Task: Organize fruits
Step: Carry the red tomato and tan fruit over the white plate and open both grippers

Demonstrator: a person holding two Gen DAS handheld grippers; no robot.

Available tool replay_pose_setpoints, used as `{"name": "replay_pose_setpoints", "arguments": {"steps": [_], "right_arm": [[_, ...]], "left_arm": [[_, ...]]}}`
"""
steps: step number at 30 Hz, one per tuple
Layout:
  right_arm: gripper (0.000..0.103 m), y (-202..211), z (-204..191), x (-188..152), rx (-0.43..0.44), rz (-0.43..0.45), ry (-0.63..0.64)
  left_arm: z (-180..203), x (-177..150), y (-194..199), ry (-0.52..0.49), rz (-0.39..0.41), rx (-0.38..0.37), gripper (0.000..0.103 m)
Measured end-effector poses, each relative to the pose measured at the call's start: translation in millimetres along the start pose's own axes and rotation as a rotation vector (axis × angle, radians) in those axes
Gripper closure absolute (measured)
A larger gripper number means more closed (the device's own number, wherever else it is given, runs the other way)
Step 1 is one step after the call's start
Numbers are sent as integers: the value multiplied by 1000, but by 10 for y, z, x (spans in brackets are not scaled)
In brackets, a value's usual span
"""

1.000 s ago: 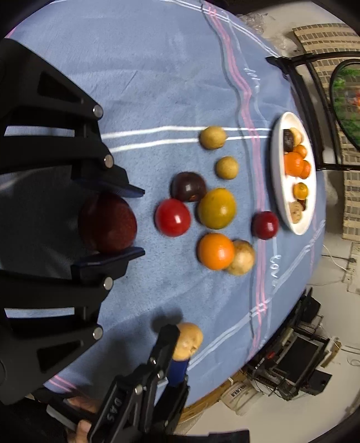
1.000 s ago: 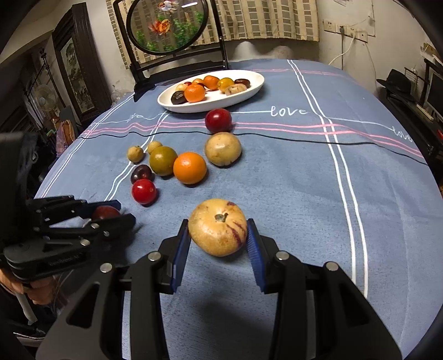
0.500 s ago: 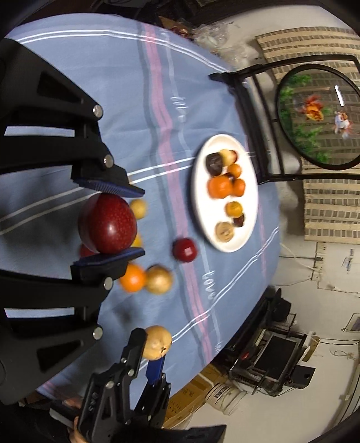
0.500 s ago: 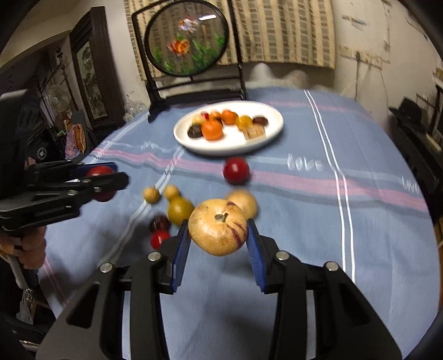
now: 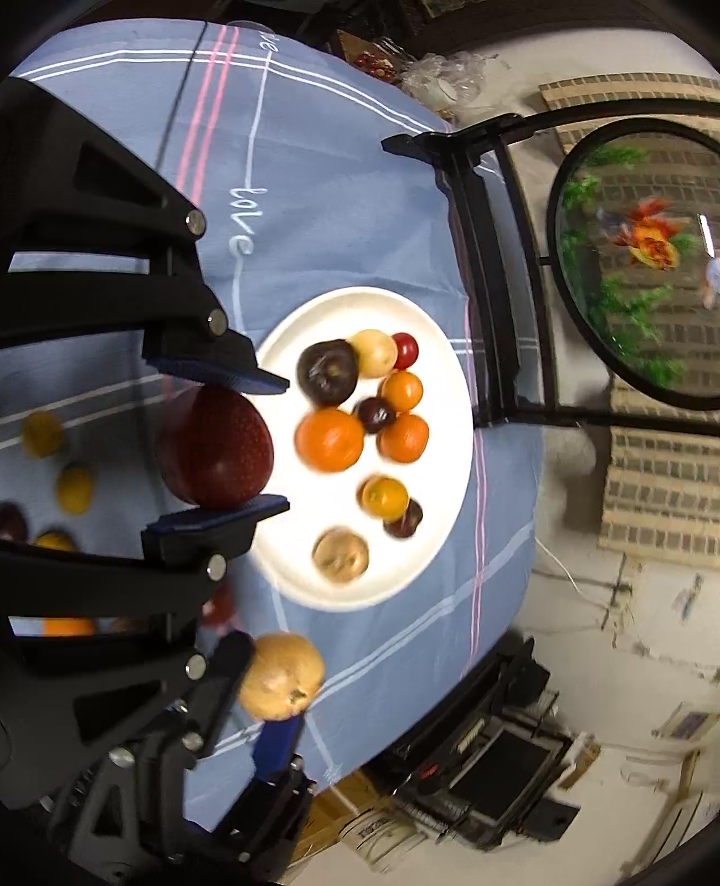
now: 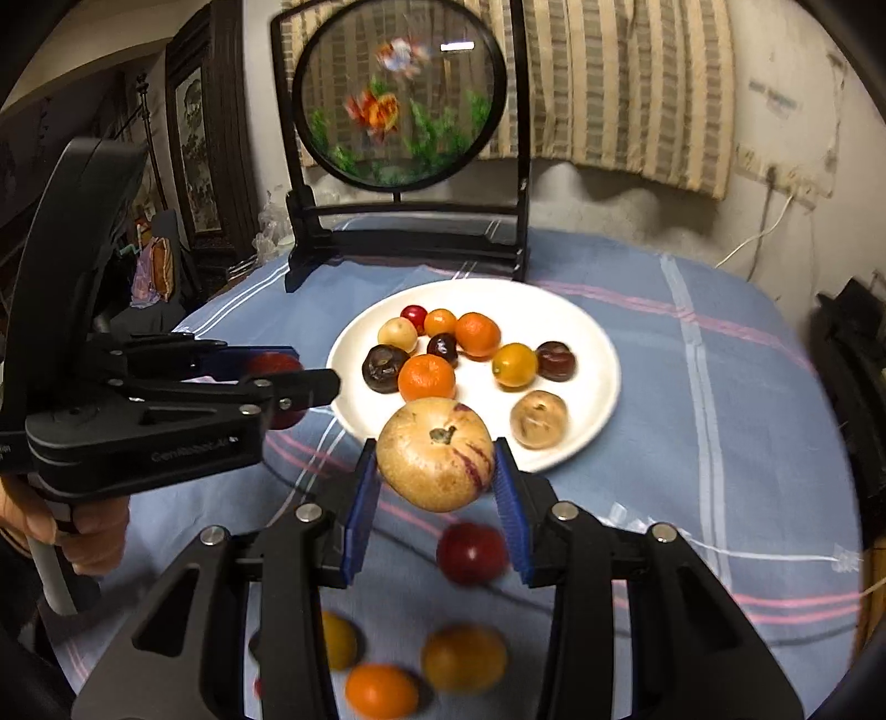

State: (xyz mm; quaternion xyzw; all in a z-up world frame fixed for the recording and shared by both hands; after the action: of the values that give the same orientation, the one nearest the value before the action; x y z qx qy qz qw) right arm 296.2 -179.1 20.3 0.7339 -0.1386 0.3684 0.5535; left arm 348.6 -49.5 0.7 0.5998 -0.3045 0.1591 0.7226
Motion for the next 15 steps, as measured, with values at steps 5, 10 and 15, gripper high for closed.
{"name": "replay_pose_setpoints", "arguments": {"steps": [5, 10, 15], "right_arm": [[63, -445, 48, 97, -14, -61, 6], [63, -716, 72, 160, -17, -93, 4], [62, -885, 172, 142, -19, -133, -49]], "left_arm": [[-201, 202, -388, 26, -27, 37, 65], [-305, 268, -622, 49, -51, 43, 65], [-312, 229, -744, 63, -67, 36, 64]]}}
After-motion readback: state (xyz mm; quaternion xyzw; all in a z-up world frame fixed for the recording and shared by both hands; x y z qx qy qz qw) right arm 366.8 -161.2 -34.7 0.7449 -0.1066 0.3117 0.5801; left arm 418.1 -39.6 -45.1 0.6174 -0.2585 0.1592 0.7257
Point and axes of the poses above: each gripper's, at about its wrist camera, not at the fingertips, and y roughly against the way its jaws point, z to its right, x to its top, the point moved 6 cm from there along -y, roughly the way its jaws point, and after that the axes turned 2 degrees about -z, right-handed, at the moved point
